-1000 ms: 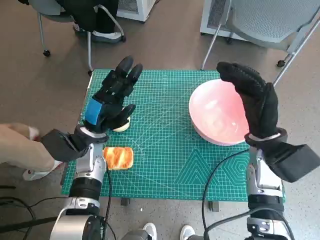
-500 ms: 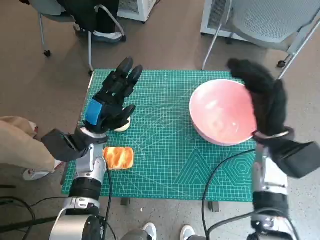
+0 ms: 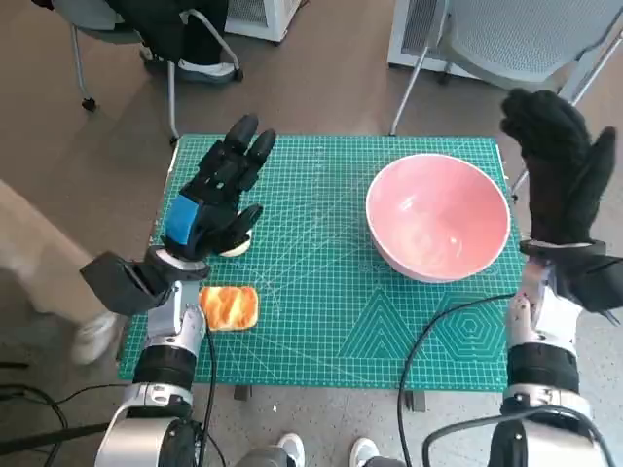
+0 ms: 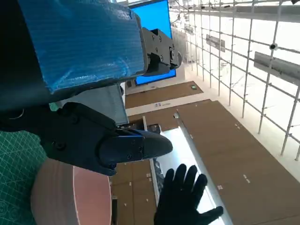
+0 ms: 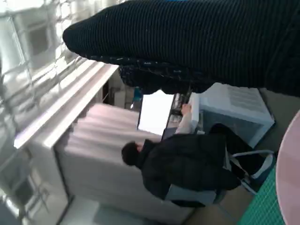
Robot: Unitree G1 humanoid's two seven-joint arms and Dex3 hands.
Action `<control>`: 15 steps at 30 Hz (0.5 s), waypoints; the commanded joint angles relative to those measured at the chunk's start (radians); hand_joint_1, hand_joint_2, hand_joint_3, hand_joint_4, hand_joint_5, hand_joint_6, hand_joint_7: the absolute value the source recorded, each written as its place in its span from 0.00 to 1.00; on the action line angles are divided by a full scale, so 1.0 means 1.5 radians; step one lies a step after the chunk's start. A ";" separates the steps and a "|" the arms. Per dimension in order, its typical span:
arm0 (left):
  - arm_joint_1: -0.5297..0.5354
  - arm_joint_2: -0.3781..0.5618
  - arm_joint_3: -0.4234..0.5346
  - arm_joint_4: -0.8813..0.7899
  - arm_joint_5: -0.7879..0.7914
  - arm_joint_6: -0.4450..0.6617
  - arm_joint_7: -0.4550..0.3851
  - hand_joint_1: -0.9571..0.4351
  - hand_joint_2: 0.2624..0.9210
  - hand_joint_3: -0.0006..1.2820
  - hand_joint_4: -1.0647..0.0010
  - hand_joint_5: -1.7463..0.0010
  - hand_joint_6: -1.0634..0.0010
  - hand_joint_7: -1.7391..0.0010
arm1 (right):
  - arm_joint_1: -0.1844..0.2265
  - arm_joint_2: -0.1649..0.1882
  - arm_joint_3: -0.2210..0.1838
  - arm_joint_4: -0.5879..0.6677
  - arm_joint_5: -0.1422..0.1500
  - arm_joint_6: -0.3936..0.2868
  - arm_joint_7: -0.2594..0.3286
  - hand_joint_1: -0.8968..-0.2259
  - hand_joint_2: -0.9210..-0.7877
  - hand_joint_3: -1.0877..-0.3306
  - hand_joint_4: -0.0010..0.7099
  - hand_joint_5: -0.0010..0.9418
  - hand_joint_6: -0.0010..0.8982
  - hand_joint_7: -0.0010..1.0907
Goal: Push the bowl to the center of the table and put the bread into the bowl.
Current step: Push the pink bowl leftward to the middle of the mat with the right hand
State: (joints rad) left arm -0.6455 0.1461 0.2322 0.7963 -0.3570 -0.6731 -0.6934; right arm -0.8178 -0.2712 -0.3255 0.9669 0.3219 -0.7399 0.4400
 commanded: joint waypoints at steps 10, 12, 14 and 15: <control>0.002 0.004 0.007 0.000 -0.008 -0.010 -0.010 0.25 1.00 0.32 0.85 1.00 0.77 0.99 | -0.038 -0.022 -0.025 0.123 -0.004 0.023 0.001 0.24 0.00 0.33 0.21 0.00 0.05 0.34; 0.002 0.004 0.008 0.000 -0.008 -0.010 -0.010 0.26 1.00 0.32 0.85 1.00 0.77 0.99 | -0.041 -0.026 -0.025 0.134 -0.008 0.028 -0.003 0.24 0.00 0.33 0.21 0.00 0.06 0.34; 0.003 0.004 0.008 -0.003 -0.008 -0.010 -0.009 0.26 1.00 0.32 0.85 1.00 0.77 0.99 | -0.042 -0.030 -0.023 0.146 -0.016 0.035 -0.012 0.24 0.00 0.33 0.21 0.00 0.06 0.33; 0.003 0.004 0.008 -0.005 -0.008 -0.009 -0.009 0.26 1.00 0.32 0.85 1.00 0.77 0.99 | -0.043 -0.031 -0.022 0.152 -0.020 0.038 -0.016 0.24 0.00 0.33 0.21 0.00 0.06 0.33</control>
State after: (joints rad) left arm -0.6454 0.1485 0.2408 0.7970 -0.3624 -0.6746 -0.7042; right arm -0.8835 -0.3076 -0.3558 1.1538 0.3094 -0.7155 0.4392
